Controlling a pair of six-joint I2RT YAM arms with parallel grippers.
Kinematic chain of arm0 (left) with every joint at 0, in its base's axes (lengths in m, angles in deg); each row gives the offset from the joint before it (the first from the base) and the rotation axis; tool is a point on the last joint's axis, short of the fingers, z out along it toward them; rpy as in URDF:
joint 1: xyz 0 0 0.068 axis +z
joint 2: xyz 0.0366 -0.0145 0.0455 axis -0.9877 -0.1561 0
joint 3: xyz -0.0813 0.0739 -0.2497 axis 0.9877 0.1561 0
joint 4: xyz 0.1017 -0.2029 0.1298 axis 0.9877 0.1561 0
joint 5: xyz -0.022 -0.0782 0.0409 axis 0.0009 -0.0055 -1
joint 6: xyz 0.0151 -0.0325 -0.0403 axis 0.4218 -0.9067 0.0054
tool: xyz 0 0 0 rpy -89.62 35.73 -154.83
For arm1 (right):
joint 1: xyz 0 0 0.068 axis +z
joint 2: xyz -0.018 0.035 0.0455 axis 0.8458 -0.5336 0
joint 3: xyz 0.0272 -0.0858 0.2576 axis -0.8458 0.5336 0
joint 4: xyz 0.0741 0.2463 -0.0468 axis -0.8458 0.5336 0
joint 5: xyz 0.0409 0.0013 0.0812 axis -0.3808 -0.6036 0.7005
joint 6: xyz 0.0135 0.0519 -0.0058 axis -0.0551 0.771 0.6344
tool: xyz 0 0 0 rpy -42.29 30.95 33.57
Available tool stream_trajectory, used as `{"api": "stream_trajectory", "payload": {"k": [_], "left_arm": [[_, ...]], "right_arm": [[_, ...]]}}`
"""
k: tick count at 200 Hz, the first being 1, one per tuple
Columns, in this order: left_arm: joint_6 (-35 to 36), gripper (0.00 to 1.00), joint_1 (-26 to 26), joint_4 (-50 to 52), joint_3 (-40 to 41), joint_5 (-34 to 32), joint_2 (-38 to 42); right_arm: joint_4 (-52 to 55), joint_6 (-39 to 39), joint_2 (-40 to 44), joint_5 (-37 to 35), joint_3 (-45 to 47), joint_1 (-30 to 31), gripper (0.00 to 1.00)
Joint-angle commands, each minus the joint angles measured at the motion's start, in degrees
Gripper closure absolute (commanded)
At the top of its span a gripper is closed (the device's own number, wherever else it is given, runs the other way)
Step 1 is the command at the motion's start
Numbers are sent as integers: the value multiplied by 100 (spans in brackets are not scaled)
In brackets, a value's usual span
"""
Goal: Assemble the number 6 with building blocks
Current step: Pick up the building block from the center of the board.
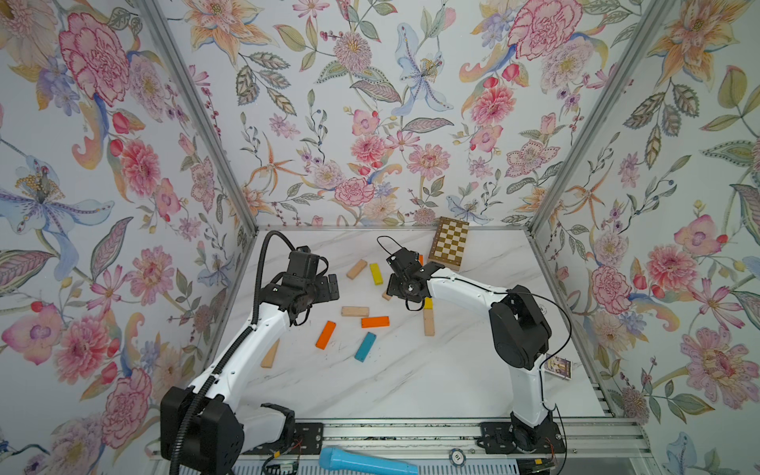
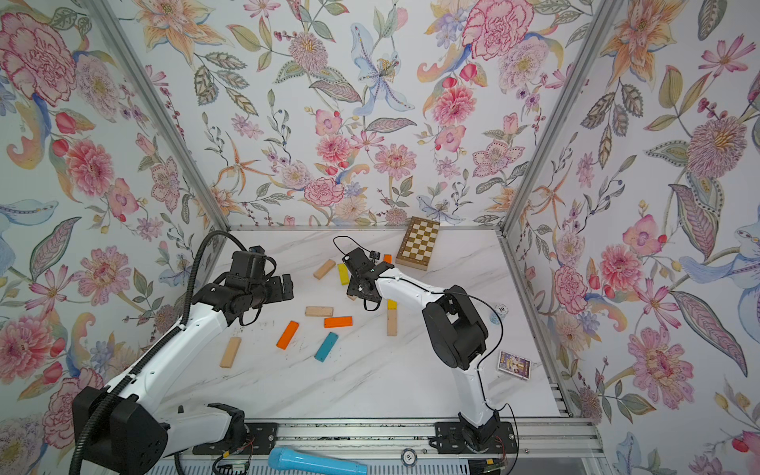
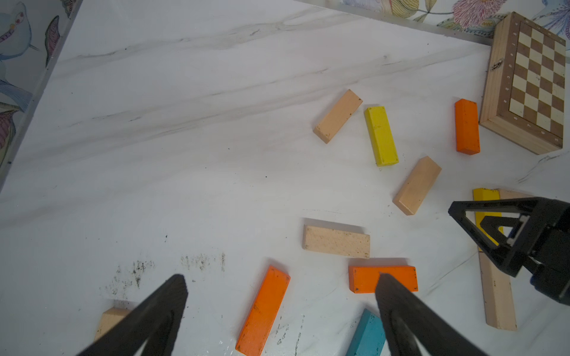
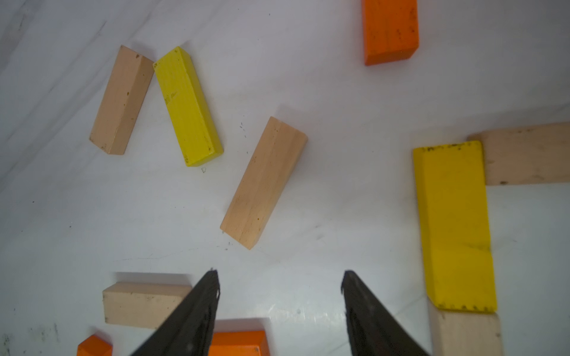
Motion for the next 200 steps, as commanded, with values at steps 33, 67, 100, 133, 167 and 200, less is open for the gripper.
{"api": "stream_trajectory", "payload": {"k": [33,67,100,133,167,200], "left_arm": [[50,1,107,-209,251,-136,301],[97,1,109,-307,310,47,248],[139,1,107,-363,283,296,103],[200,2,108,-358,248,408,-20],[218,2,109,-412,266,439,-21],[216,2,109,-445,239,472,-109]], "right_arm": [[1105,-621,-890,-1063,-1476,-38,35],[1445,-1244,-1187,-1344,-2027,-237,37],[1445,-1686,-1416,-1354,-2180,-500,40],[1445,-2060,-1642,-1206,-2360,-744,41],[1445,-2333,-1904,-1037,-2651,-963,42],[1445,-2525,-2160,-756,-2991,-1004,42]]}}
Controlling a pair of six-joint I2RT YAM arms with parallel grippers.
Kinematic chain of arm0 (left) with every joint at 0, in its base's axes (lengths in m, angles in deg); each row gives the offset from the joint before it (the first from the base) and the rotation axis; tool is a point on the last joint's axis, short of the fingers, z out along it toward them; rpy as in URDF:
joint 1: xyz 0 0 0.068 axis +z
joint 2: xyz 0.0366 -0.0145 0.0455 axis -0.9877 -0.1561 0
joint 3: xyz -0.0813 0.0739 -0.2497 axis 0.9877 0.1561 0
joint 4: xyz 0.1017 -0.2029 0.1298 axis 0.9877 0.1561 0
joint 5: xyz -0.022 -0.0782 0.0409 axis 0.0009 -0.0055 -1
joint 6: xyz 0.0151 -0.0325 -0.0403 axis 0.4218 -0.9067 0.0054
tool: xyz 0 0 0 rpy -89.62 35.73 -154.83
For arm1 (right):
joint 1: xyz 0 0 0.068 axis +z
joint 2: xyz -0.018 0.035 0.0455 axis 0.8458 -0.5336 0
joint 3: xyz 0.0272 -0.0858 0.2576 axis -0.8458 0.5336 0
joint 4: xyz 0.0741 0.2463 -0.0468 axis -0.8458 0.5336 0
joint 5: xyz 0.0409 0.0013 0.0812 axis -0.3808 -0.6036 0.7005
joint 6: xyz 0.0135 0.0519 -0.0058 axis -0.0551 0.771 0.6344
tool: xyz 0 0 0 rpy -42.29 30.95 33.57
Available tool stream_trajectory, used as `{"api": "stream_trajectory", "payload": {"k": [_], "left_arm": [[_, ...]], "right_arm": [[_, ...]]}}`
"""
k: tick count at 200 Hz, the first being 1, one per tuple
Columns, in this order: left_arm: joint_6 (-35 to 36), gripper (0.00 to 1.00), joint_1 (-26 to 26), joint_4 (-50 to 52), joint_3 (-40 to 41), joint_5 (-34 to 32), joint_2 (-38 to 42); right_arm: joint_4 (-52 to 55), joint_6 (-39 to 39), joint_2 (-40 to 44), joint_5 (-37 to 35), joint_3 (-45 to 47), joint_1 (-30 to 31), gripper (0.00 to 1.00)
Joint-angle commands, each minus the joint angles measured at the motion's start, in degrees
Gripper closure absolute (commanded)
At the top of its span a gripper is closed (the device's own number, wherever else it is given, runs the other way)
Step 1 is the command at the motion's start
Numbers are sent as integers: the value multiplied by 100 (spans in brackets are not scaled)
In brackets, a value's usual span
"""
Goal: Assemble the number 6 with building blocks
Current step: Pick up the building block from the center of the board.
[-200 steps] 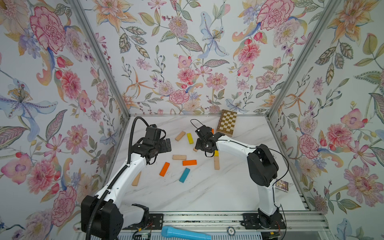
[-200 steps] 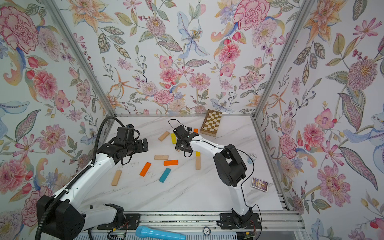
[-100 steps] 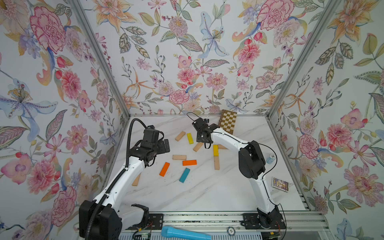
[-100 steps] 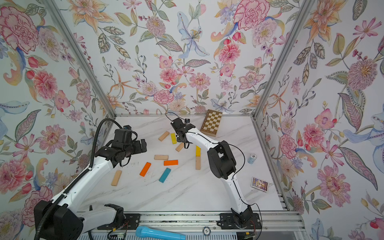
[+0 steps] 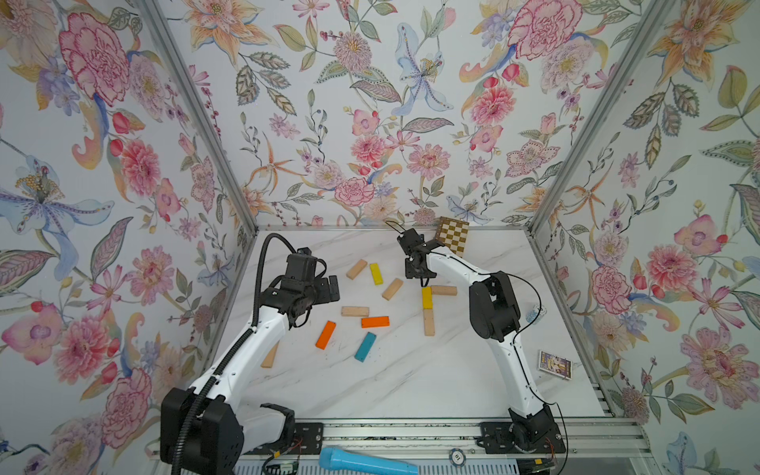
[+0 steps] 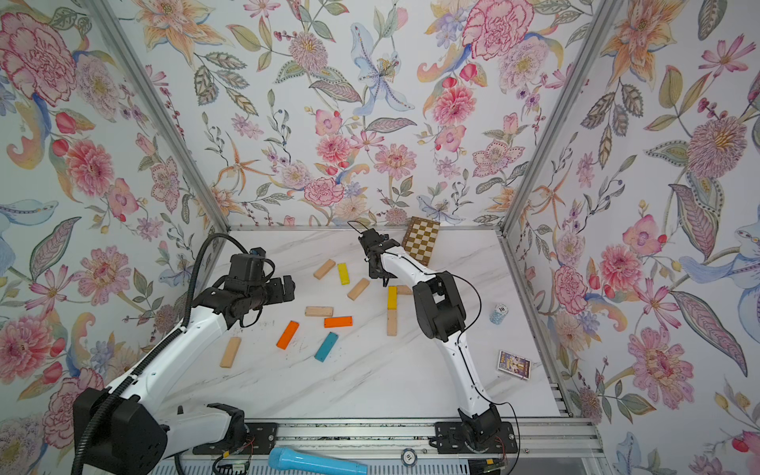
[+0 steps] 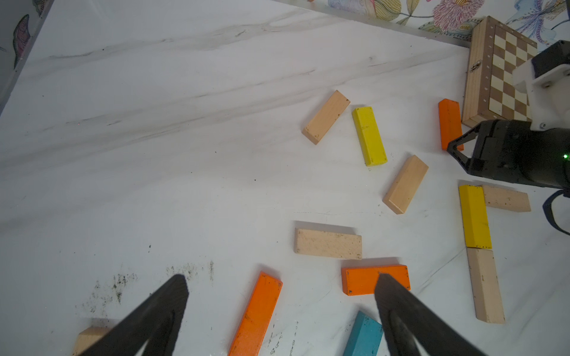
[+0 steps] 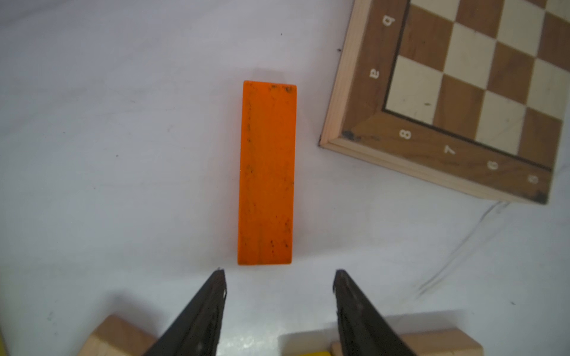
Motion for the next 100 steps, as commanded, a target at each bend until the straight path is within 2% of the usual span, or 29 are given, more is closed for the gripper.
{"api": "stream_trajectory", "payload": {"k": [1,100], "left_arm": [[94,2,48,-40,-16,69,-112],[73,2,42,-98,-62,72,-239]], "right_arm": [[108,-298,-164,228,-339,16,42],[84,-303,-673,746,-919,-371,44]]}}
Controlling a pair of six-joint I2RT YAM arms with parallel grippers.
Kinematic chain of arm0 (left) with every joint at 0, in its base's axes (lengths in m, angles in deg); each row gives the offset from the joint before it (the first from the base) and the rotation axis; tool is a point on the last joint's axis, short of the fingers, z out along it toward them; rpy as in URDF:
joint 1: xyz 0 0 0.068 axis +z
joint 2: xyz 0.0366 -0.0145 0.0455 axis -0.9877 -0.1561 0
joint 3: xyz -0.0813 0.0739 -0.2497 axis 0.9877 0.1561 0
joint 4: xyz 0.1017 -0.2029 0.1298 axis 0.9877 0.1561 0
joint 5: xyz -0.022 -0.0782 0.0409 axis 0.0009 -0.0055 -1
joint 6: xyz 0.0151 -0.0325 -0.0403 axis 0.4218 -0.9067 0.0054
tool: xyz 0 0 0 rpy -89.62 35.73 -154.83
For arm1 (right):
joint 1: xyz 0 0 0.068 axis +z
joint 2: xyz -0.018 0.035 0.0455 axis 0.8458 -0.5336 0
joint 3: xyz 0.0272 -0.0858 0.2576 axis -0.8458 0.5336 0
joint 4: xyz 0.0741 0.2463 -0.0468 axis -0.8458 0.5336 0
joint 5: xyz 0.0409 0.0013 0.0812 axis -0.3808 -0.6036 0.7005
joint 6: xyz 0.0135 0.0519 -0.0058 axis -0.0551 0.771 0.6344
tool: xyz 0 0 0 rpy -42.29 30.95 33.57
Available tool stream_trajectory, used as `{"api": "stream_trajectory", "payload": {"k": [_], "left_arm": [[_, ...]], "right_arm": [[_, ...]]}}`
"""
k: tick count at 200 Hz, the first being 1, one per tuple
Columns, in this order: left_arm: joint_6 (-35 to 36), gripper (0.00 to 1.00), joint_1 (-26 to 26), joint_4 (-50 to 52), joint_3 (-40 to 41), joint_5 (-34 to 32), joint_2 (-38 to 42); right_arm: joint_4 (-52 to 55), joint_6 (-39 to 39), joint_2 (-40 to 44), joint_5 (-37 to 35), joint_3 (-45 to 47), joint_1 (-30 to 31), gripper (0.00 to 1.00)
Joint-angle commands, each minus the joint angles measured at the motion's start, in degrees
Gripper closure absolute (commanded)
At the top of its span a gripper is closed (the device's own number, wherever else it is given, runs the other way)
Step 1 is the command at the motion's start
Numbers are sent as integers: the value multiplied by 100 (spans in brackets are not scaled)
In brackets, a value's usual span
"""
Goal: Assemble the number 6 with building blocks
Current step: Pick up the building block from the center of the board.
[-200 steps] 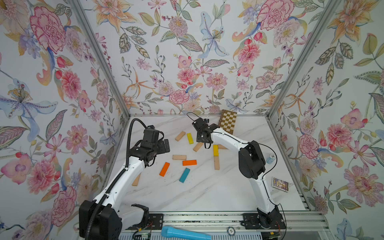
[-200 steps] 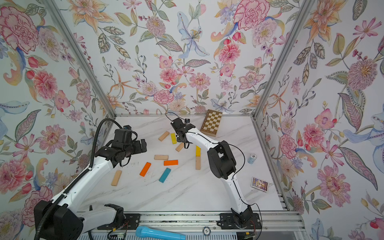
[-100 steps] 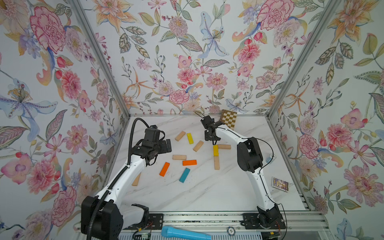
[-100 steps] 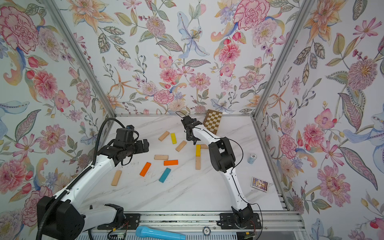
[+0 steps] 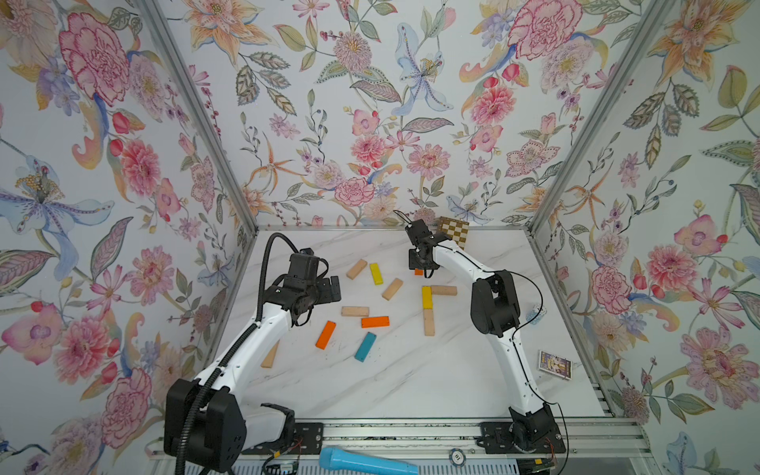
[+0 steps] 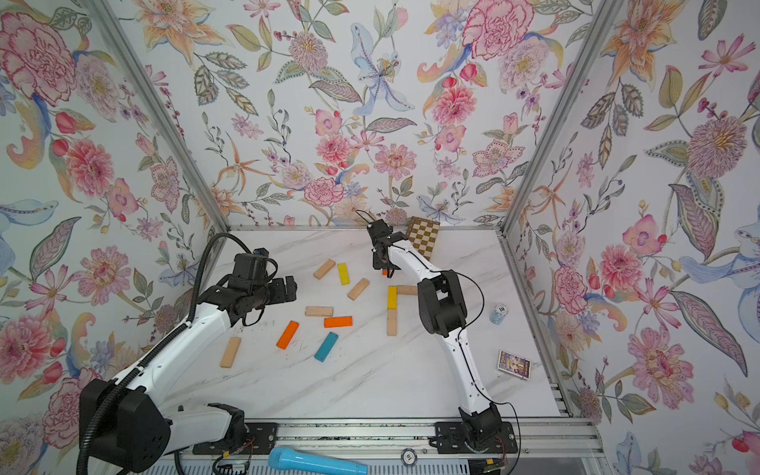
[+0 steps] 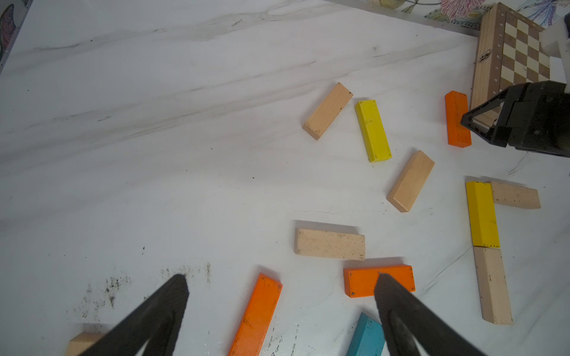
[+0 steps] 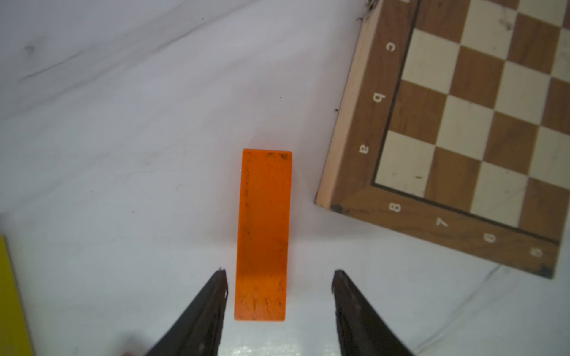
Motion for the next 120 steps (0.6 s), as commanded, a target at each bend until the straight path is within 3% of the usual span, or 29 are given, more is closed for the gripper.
{"api": "stream_trajectory", "payload": {"k": [1,56,120], "left_arm": [[52,2,45,-43,-64,49,-47],[49,3,43,-54,-56,28,-41],[61,3,40,-43,-47,23,-25]], "right_arm": [[78,-55,-357,211,-192,-2,44],[82,-105,-640,458,-523,-11,45],[239,-106,-759,344,-539,-2,54]]}}
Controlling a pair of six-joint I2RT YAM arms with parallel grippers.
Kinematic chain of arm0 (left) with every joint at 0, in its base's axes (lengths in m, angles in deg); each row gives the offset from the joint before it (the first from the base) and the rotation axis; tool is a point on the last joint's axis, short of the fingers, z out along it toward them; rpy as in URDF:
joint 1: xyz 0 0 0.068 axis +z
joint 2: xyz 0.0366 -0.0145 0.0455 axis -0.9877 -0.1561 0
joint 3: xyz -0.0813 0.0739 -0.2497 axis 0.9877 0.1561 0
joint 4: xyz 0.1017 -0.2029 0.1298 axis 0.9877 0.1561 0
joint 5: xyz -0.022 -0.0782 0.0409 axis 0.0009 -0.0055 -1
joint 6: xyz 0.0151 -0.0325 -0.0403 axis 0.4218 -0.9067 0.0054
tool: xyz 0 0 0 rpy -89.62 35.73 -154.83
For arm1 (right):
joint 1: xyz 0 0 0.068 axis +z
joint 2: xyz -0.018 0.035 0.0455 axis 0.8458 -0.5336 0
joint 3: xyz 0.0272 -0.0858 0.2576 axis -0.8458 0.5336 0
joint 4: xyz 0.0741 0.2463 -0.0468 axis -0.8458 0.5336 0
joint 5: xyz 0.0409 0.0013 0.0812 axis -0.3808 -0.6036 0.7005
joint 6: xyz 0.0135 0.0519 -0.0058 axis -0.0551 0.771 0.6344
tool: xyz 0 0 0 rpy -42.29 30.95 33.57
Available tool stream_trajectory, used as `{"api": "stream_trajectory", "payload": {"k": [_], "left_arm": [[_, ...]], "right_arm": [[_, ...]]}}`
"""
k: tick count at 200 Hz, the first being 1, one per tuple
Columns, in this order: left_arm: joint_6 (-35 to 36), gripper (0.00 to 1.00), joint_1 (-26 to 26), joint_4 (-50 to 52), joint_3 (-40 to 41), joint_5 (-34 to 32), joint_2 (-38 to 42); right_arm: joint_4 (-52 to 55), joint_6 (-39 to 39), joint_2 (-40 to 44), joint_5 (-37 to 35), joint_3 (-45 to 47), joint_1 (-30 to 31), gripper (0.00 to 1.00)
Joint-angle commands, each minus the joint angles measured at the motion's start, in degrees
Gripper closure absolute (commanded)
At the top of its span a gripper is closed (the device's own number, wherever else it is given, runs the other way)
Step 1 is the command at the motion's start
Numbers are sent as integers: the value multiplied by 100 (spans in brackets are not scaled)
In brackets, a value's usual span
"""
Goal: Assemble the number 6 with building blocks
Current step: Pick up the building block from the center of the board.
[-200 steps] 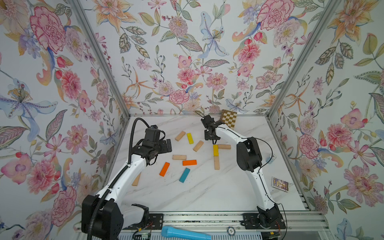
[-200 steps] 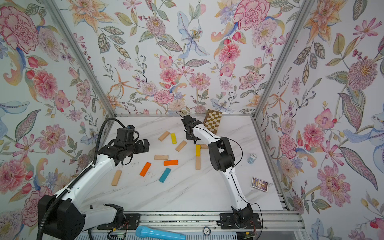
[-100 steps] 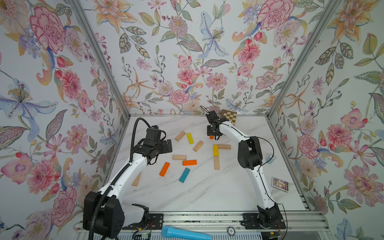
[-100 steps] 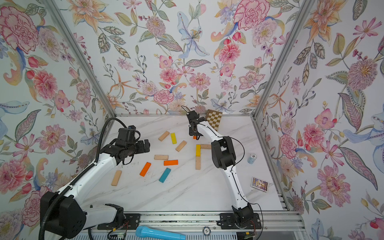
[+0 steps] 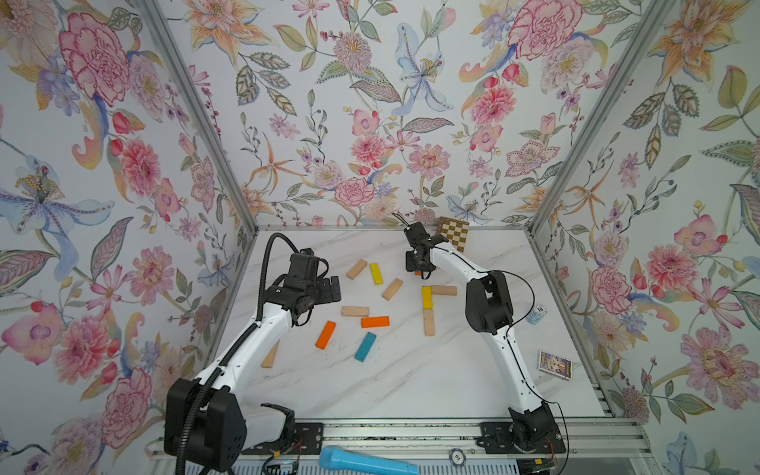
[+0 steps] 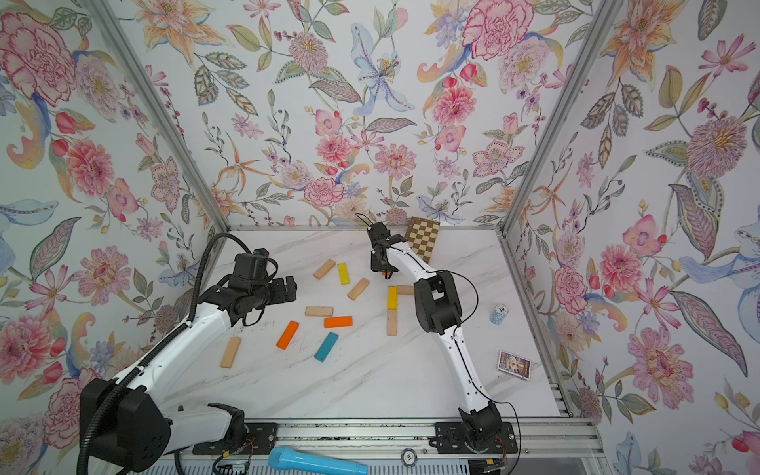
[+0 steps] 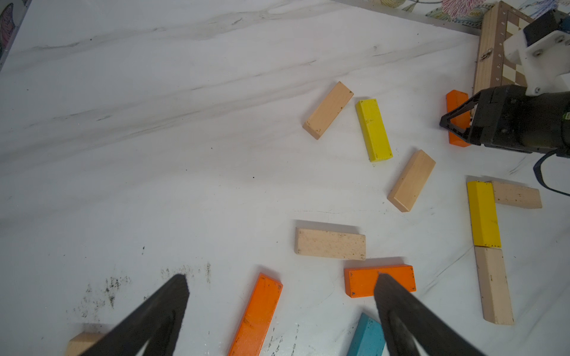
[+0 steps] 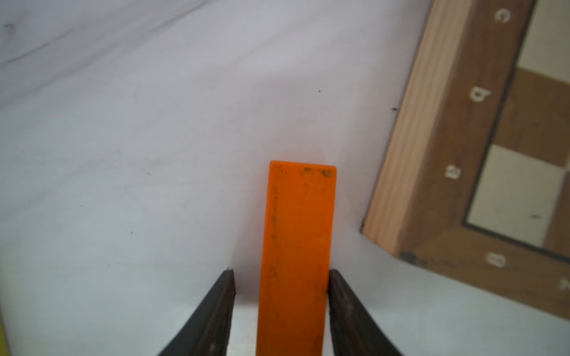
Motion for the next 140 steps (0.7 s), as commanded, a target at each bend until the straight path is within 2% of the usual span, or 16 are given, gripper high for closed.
{"api": "stream_trajectory", "payload": {"k": [1,35,68,107,140], "left_arm": [[55,3,44,-43,-47,23,-9],[58,2,43,-52,-54,43,-7],[66,2,45,-59,-47,56,1],[67,3,41,-61,-56,100,53],[78,3,43,-81,-12,170,181]], "right_arm": [[278,-50,-243,-60,-117,20,54],[386,-137,-238,-90,-113,59,67],[387,-396,117,-35,-191,149,78],[386,-563,845,49,-180,222,79],[378,-495,1965,-119,769,307,80]]}}
